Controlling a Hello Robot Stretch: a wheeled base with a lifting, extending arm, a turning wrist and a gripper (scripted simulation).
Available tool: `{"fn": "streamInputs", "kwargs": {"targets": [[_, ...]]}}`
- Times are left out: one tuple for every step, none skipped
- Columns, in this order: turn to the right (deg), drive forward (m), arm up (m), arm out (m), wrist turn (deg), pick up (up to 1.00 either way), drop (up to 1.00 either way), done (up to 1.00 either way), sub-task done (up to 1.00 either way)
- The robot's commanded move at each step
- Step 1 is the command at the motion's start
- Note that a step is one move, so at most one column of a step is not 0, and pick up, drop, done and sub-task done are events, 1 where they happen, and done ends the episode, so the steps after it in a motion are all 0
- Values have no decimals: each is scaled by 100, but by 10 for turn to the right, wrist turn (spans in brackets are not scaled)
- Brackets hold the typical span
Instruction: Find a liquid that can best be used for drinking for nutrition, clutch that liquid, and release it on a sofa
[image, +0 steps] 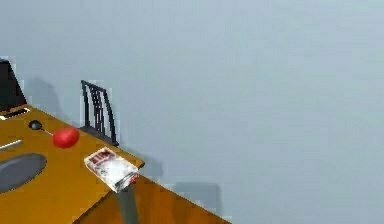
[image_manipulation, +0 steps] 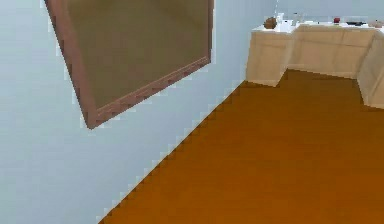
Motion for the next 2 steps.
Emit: {"fn": "streamInputs", "kwargs": {"targets": [[-450, 0, 0, 0, 0, 0, 0, 0, 0], [-450, 0, 0, 0, 0, 0, 0, 0, 0]]}}
